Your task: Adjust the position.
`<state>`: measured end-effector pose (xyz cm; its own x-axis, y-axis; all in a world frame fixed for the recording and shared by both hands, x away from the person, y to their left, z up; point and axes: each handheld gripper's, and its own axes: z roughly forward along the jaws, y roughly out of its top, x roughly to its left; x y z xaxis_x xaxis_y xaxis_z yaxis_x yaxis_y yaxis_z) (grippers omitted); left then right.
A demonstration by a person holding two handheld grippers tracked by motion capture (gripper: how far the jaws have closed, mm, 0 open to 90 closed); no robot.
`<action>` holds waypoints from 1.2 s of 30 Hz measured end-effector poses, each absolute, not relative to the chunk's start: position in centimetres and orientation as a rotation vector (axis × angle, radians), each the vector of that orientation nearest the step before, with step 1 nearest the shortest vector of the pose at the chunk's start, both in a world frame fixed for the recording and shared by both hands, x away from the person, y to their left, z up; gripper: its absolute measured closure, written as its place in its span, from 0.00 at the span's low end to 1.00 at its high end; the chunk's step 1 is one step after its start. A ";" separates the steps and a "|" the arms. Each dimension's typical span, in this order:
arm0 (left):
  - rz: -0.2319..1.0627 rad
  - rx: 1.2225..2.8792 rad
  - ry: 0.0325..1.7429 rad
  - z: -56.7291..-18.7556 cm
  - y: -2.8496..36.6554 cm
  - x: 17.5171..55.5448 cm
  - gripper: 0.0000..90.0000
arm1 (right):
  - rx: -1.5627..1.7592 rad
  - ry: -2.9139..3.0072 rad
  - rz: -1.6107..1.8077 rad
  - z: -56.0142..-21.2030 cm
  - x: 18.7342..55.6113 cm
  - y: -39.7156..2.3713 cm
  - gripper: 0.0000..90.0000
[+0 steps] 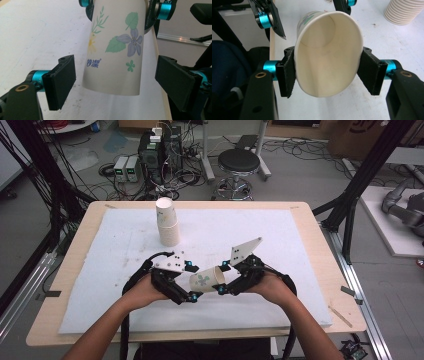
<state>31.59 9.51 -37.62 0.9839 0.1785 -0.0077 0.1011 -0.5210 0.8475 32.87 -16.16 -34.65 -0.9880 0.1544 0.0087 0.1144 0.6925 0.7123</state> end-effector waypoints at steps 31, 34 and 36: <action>0.013 2.279 0.175 -38.5 7.7 32.2 0.36 | 0.068 3.004 0.705 -33.4 32.9 -11.5 0.41; 0.004 2.289 0.154 -38.6 7.5 32.2 0.42 | 0.048 3.012 0.701 -33.5 32.8 -11.3 0.42; -0.003 2.298 0.146 -38.6 7.5 32.2 0.42 | 0.041 3.015 0.688 -33.5 32.8 -11.2 0.42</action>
<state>32.24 7.46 -38.64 0.9933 0.1048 -0.0491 0.1065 -0.6612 0.7426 32.78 -11.21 -33.46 -0.9984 0.0367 -0.0420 0.0148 0.9008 0.4340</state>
